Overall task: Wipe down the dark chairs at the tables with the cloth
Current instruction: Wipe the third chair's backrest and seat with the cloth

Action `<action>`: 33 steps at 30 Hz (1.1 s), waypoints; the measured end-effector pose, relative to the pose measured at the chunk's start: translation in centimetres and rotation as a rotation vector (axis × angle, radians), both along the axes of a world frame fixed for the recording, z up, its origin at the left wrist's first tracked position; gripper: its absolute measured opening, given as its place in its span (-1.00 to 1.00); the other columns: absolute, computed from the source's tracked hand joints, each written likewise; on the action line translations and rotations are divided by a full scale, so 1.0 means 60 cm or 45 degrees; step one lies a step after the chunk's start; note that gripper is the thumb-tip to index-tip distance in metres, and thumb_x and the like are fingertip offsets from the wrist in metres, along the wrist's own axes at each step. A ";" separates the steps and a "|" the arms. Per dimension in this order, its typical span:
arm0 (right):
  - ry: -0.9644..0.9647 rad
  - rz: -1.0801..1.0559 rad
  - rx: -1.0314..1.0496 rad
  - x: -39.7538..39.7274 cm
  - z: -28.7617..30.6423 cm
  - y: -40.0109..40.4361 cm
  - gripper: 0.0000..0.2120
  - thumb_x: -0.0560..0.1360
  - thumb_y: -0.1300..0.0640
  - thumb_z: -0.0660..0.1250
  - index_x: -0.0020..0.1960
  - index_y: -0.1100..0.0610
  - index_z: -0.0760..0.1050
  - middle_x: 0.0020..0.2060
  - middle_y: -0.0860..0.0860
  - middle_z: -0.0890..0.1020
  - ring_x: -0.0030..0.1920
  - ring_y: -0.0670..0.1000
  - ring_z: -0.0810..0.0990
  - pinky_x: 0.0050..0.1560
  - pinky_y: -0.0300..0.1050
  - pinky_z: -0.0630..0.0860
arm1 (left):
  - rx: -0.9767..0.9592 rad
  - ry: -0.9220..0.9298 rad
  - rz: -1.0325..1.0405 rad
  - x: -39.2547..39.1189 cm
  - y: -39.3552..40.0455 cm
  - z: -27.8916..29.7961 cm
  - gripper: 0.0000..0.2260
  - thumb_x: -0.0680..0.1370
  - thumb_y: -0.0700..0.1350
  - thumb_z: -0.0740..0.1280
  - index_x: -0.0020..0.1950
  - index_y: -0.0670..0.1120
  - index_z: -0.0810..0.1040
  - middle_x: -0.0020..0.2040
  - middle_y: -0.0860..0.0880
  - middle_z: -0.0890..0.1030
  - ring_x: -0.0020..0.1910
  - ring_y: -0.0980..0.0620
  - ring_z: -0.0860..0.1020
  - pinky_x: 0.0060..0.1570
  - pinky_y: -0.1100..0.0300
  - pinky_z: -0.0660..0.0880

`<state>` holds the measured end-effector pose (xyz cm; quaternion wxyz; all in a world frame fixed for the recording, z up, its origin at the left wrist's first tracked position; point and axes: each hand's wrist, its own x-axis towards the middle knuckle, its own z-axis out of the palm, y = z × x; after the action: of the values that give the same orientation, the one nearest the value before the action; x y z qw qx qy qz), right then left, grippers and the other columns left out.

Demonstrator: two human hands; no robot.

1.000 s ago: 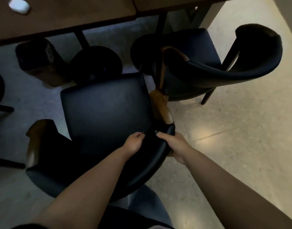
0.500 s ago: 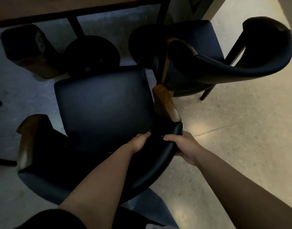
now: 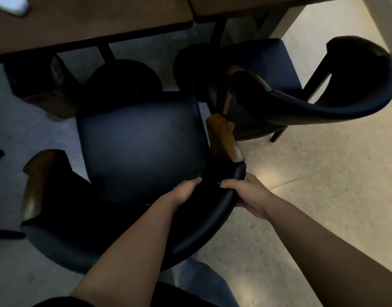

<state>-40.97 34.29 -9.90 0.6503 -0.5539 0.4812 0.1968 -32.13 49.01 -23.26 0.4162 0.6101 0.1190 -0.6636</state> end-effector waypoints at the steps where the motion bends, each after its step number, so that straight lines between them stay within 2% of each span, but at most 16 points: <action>1: -0.001 0.007 0.002 0.009 0.001 -0.001 -0.73 0.44 0.21 0.40 0.13 0.07 0.52 0.02 0.11 0.65 0.04 0.12 0.63 0.12 0.15 0.57 | -0.001 -0.004 -0.003 0.009 -0.001 0.000 -0.36 0.32 0.32 0.30 0.29 0.00 0.57 0.22 -0.12 0.60 0.20 -0.14 0.56 0.36 -0.06 0.38; 5: -0.019 0.022 0.015 0.048 0.007 0.001 -0.74 0.44 0.21 0.40 0.11 0.03 0.51 0.00 0.06 0.66 0.02 0.08 0.63 0.04 0.05 0.60 | -0.022 0.021 -0.001 0.053 0.001 0.001 -0.37 0.33 0.30 0.31 0.30 0.00 0.56 0.22 -0.13 0.61 0.20 -0.14 0.57 0.35 -0.07 0.38; 8: -0.019 0.012 0.014 0.077 0.010 0.006 -0.75 0.44 0.23 0.40 0.09 0.03 0.52 0.00 0.07 0.65 0.02 0.09 0.63 0.06 0.07 0.60 | -0.039 0.047 0.001 0.084 0.008 -0.001 -0.40 0.35 0.28 0.32 0.29 -0.01 0.57 0.19 -0.13 0.62 0.18 -0.15 0.58 0.35 -0.09 0.38; 13: 0.005 0.035 -0.002 0.121 0.015 -0.003 -0.75 0.45 0.23 0.39 0.10 0.03 0.50 0.01 0.06 0.65 0.03 0.09 0.63 0.11 0.10 0.58 | -0.059 -0.003 0.031 0.116 -0.001 0.013 -0.28 0.15 0.34 0.36 0.22 0.01 0.61 0.15 -0.07 0.65 0.15 -0.09 0.60 0.32 -0.03 0.41; 17: 0.003 0.049 -0.016 0.150 0.021 -0.014 -0.75 0.46 0.21 0.39 0.10 0.03 0.49 0.02 0.06 0.65 0.03 0.08 0.63 0.05 0.03 0.59 | -0.079 -0.053 0.008 0.140 -0.007 0.019 -0.37 0.35 0.30 0.28 0.32 0.00 0.55 0.16 -0.03 0.63 0.12 -0.05 0.60 0.31 0.02 0.42; 22: 0.013 0.045 -0.036 0.173 0.019 -0.015 -0.71 0.45 0.20 0.40 0.16 0.06 0.49 0.03 0.07 0.65 0.04 0.08 0.63 0.05 0.03 0.59 | -0.066 -0.137 -0.059 0.162 -0.008 0.030 -0.33 0.38 0.34 0.21 0.38 0.00 0.49 0.26 -0.04 0.57 0.19 -0.05 0.55 0.35 0.00 0.37; 24: 0.019 0.036 -0.038 0.182 0.015 -0.008 -0.69 0.45 0.21 0.40 0.17 0.08 0.49 0.03 0.08 0.65 0.04 0.09 0.63 0.09 0.08 0.58 | -0.059 -0.140 -0.056 0.170 -0.003 0.031 -0.38 0.44 0.32 0.21 0.39 0.00 0.48 0.26 -0.04 0.56 0.19 -0.05 0.54 0.35 0.00 0.37; 27: 0.042 -0.003 -0.034 0.189 0.006 0.004 -0.68 0.44 0.22 0.41 0.18 0.09 0.49 0.02 0.08 0.65 0.04 0.10 0.62 0.07 0.06 0.59 | -0.046 -0.126 -0.062 0.177 0.010 0.029 -0.49 0.56 0.25 0.19 0.37 -0.03 0.49 0.24 -0.07 0.58 0.17 -0.06 0.56 0.33 0.01 0.39; 33: 0.070 -0.026 -0.043 0.194 0.001 0.013 -0.69 0.43 0.20 0.42 0.15 0.06 0.50 0.01 0.06 0.65 0.01 0.07 0.63 -0.08 -0.06 0.60 | -0.032 -0.134 -0.040 0.186 0.018 0.030 -0.60 0.60 0.14 0.21 0.29 -0.08 0.55 0.17 -0.10 0.61 0.13 -0.09 0.59 0.27 0.04 0.44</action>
<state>-29.35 35.10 -9.86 0.6293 -0.5543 0.5079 0.1970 -20.96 50.10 -21.45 0.4189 0.6408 0.0790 -0.6385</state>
